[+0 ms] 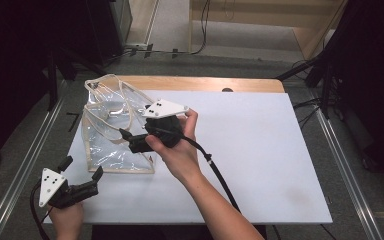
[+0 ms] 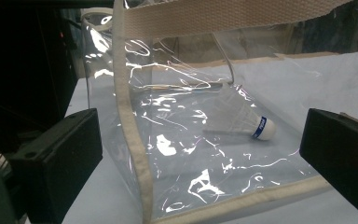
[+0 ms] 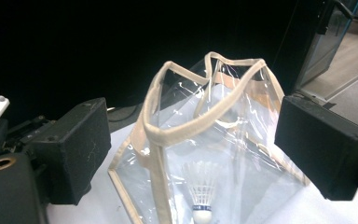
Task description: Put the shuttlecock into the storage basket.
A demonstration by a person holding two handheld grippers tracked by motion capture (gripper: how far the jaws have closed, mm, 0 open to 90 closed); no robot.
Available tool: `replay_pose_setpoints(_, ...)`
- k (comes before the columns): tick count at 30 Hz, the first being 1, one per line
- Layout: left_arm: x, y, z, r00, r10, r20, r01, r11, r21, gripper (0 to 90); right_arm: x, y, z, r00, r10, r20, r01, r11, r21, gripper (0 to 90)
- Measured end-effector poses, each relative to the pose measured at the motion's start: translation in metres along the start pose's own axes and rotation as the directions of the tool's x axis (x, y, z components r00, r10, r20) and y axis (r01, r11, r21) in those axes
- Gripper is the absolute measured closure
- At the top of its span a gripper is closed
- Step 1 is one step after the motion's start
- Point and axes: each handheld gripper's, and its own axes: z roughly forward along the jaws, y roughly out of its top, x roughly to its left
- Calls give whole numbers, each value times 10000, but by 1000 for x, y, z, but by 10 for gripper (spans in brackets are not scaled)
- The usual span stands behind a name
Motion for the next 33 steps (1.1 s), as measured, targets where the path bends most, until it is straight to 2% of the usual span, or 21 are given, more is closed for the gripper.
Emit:
replay_pose_setpoints(2,0,0,0,10000,6,0,-6,10000,9,0,-2,-2,-1,10000,50,58,-50,10000,-14,70)
replay_pose_setpoints(4,0,0,0,10000,9,-9,-9,10000,5,0,-4,-5,-3,10000,68,0,-68,10000,-21,0)
replay_pose_setpoints(12,0,0,0,10000,13,-9,-13,10000,6,0,-13,-16,-9,9994,275,195,-274,9996,-29,0)
replay_pose_setpoints(26,0,0,0,10000,41,-7,-41,10000,38,0,-24,-37,-18,9977,335,586,-332,9994,-67,0)
replay_pose_setpoints(33,0,0,0,10000,40,-1,-40,10000,33,0,-29,-47,-22,9975,403,574,-400,9992,-62,0)
